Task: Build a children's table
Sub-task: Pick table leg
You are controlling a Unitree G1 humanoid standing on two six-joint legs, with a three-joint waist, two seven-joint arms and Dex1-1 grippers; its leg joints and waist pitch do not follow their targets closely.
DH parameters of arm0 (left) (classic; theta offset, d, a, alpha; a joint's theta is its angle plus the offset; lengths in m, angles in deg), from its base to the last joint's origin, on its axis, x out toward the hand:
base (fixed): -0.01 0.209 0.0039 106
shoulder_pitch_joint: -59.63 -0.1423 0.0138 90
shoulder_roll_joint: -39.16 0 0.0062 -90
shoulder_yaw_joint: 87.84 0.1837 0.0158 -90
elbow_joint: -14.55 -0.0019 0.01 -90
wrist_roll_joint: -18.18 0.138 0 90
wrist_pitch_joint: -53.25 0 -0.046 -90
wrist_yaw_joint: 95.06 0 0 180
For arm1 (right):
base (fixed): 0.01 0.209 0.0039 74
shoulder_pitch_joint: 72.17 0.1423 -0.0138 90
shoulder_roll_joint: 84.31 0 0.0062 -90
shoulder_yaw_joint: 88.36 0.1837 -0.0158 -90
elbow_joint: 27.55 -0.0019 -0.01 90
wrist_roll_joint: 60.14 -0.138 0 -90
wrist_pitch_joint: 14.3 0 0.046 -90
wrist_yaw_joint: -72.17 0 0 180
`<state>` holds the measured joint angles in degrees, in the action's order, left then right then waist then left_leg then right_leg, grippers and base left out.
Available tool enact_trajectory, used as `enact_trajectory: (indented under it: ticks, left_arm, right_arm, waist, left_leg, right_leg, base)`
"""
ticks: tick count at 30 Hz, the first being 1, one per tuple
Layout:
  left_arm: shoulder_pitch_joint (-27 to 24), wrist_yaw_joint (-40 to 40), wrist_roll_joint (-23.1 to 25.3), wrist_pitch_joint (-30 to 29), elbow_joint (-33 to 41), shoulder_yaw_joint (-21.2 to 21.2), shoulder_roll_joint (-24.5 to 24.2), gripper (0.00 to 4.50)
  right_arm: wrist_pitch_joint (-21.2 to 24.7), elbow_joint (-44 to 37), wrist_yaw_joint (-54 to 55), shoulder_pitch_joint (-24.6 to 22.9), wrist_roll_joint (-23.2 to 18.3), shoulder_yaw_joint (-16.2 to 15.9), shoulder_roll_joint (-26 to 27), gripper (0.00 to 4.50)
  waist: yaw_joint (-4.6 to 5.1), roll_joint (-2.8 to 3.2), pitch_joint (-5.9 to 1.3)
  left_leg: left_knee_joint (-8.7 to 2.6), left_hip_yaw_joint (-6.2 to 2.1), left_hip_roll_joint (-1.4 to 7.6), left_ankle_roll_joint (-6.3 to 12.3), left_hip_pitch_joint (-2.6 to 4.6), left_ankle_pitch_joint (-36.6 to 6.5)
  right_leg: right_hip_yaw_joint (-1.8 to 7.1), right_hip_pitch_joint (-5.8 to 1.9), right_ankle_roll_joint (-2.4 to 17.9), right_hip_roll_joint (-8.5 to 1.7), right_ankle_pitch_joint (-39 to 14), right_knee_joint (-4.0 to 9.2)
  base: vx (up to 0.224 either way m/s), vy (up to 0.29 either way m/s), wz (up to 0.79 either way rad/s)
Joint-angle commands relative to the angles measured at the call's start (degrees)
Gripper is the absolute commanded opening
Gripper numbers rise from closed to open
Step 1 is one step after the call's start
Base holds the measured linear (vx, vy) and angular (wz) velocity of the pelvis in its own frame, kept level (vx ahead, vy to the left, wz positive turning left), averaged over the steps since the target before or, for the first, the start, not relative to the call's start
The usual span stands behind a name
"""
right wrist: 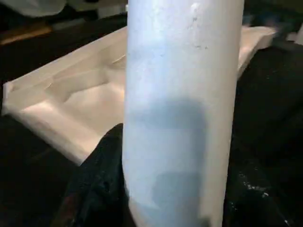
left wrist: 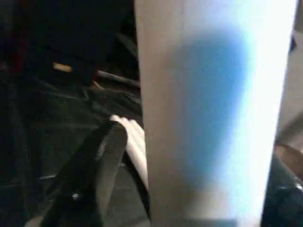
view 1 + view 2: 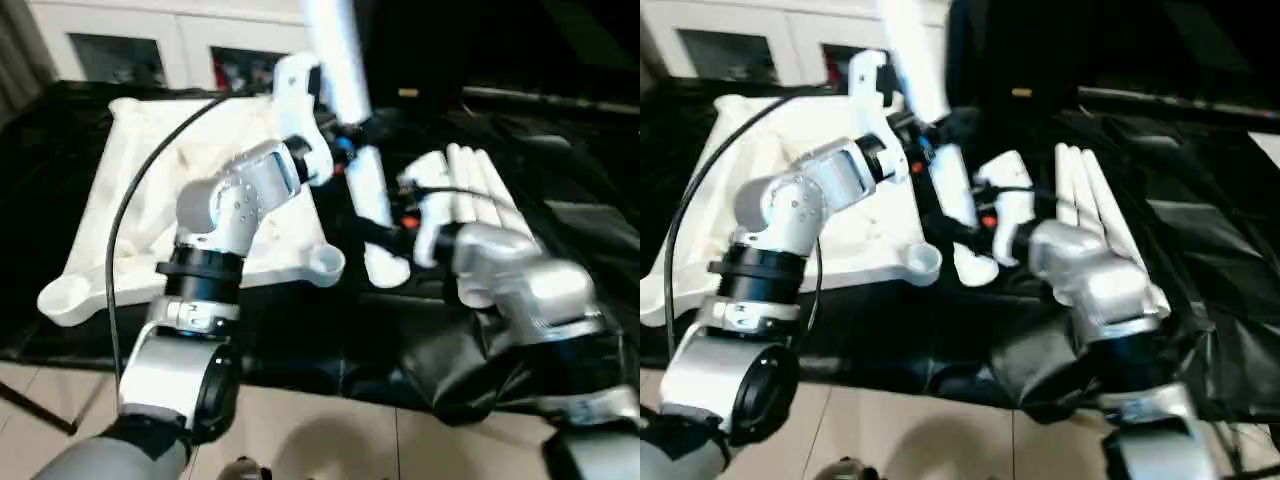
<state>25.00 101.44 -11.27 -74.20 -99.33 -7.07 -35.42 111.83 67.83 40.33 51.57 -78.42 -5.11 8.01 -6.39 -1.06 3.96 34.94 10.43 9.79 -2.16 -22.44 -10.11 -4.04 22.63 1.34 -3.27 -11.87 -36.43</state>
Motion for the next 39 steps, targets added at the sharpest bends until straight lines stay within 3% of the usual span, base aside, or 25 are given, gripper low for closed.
enact_trajectory:
  ticks: [1, 3, 11, 12, 14, 18, 21, 24, 26, 27, 39]
  left_arm:
    - [0.3, -1.9, 0.5, -0.1, -0.3, -1.2, 0.2, 2.85]
    - [0.4, -3.0, 0.2, 0.1, 0.0, -1.7, 0.8, 2.49]
    - [0.2, -3.3, -0.4, 0.1, 0.8, -1.8, 1.3, 1.89]
    - [0.2, -3.1, -0.4, 0.1, 0.9, -1.7, 1.3, 1.82]
    - [0.4, -0.9, 0.2, -0.6, 1.4, -0.3, 0.4, 1.82]
    - [0.5, 2.7, 0.5, -1.8, 2.3, 1.9, -1.0, 1.80]
    - [0.6, 10.2, -0.9, -4.3, 5.0, 5.5, -3.4, 1.80]
    - [1.4, 17.7, -1.7, -5.4, 6.3, 8.7, -5.8, 1.80]
    - [1.9, 19.2, -1.7, -5.4, 5.9, 9.1, -6.3, 1.80]
    - [2.0, 19.7, -1.7, -5.2, 5.8, 9.2, -6.5, 1.80]
    - [2.7, 26.2, -6.3, -6.9, 7.6, 7.4, -6.3, 1.80]
  right_arm:
    - [-1.5, -0.3, 1.5, 1.8, 0.2, 1.8, 0.2, 1.91]
    - [-2.3, 0.2, 2.7, 2.1, 0.8, 2.3, 1.3, 1.91]
    - [-3.7, 0.2, 4.6, 2.5, 1.5, 2.3, 2.5, 1.91]
    - [-3.7, 0.2, 4.4, 2.5, 1.4, 2.4, 2.6, 2.26]
    - [-1.4, -0.8, 1.4, 2.4, -2.7, 4.1, 3.0, 2.61]
    - [0.4, -1.9, -1.3, 2.3, -4.3, 4.1, 1.5, 2.95]
    - [2.6, -2.4, -5.2, 2.9, -5.7, 4.7, -2.4, 3.23]
    - [7.2, -3.4, -12.0, 3.6, -9.8, 5.7, -7.4, 3.39]
    - [8.9, -3.9, -14.6, 3.6, -10.9, 5.3, -9.1, 3.39]
    - [9.5, -4.1, -15.3, 3.5, -11.3, 5.1, -9.6, 3.39]
    - [13.6, -7.7, -22.2, 1.3, -14.7, 2.4, -14.1, 3.39]
  waist:
    - [-0.13, -0.16, -4.97]
    - [-0.18, -0.07, -4.88]
    - [-0.10, 0.02, -4.68]
    - [-0.09, 0.00, -4.69]
    - [-0.07, -0.01, -4.71]
    - [-0.13, -0.02, -4.76]
    - [-0.35, 0.11, -4.70]
    - [-0.49, 0.12, -4.78]
    - [-0.45, 0.37, -4.71]
    - [-0.38, 0.12, -4.65]
    - [-0.42, 0.05, -4.78]
  left_leg:
    - [-3.28, -1.54, 3.37, 2.51, 1.17, -2.2]
    - [-3.35, -1.53, 3.48, 2.54, 1.22, -2.8]
    - [-3.59, -1.58, 3.48, 1.15, 1.26, -5.0]
    - [-3.59, -1.58, 3.51, 1.11, 1.27, -5.1]
    - [-3.59, -1.54, 3.46, 1.40, 1.32, -5.2]
    - [-3.57, -1.59, 3.48, 1.85, 1.33, -4.2]
    - [-3.49, -1.43, 3.55, 1.90, 1.41, -3.9]
    - [-3.44, -1.49, 3.46, 2.23, 1.31, -3.7]
    - [-3.42, -1.49, 3.48, 2.19, 1.20, -4.4]
    - [-3.41, -1.45, 3.43, 2.13, 1.15, -4.9]
    - [-3.26, -1.49, 3.56, 2.43, 1.25, -4.8]
  right_leg:
    - [3.34, -3.58, 13.0, -5.52, 1.9, 3.74]
    - [3.35, -3.46, 13.1, -5.55, 1.7, 3.79]
    - [3.40, -3.48, 12.1, -5.68, -1.6, 4.19]
    - [3.43, -3.47, 12.0, -5.68, -1.5, 4.19]
    - [3.44, -3.46, 12.0, -5.63, -1.3, 4.19]
    - [3.40, -3.47, 11.9, -5.55, -0.1, 3.97]
    - [3.47, -3.29, 12.4, -5.55, 0.1, 3.92]
    - [3.40, -3.66, 12.9, -5.56, 0.8, 3.83]
    - [3.40, -3.64, 13.2, -5.59, 0.6, 3.85]
    - [3.41, -3.73, 13.1, -5.68, -0.4, 4.09]
    - [3.26, -3.68, 14.1, -5.64, -1.3, 4.09]
  base:
    - [0.000, 0.000, 0.00]
    - [0.000, 0.000, 0.00]
    - [0.000, 0.000, 0.00]
    - [0.000, 0.000, 0.00]
    - [0.000, 0.000, 0.00]
    - [0.000, 0.000, 0.00]
    - [0.000, 0.000, 0.00]
    - [0.000, 0.000, 0.00]
    - [0.000, 0.000, 0.00]
    - [0.000, 0.000, 0.00]
    - [0.000, 0.000, 0.00]
